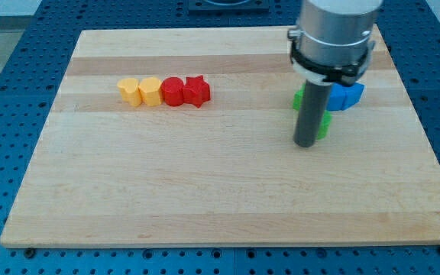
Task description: Slide green star along with green circle a bit down and right
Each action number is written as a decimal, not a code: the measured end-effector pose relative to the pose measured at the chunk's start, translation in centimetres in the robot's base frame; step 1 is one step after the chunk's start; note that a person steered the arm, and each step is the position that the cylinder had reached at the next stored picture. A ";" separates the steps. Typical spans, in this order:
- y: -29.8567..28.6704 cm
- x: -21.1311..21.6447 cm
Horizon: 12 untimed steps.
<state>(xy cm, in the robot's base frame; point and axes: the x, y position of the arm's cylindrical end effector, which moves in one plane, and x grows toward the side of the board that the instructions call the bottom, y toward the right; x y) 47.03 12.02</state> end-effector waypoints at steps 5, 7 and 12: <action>-4.0 -4.4; -3.9 -9.0; 0.4 -6.1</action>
<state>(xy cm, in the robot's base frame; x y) 40.97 12.44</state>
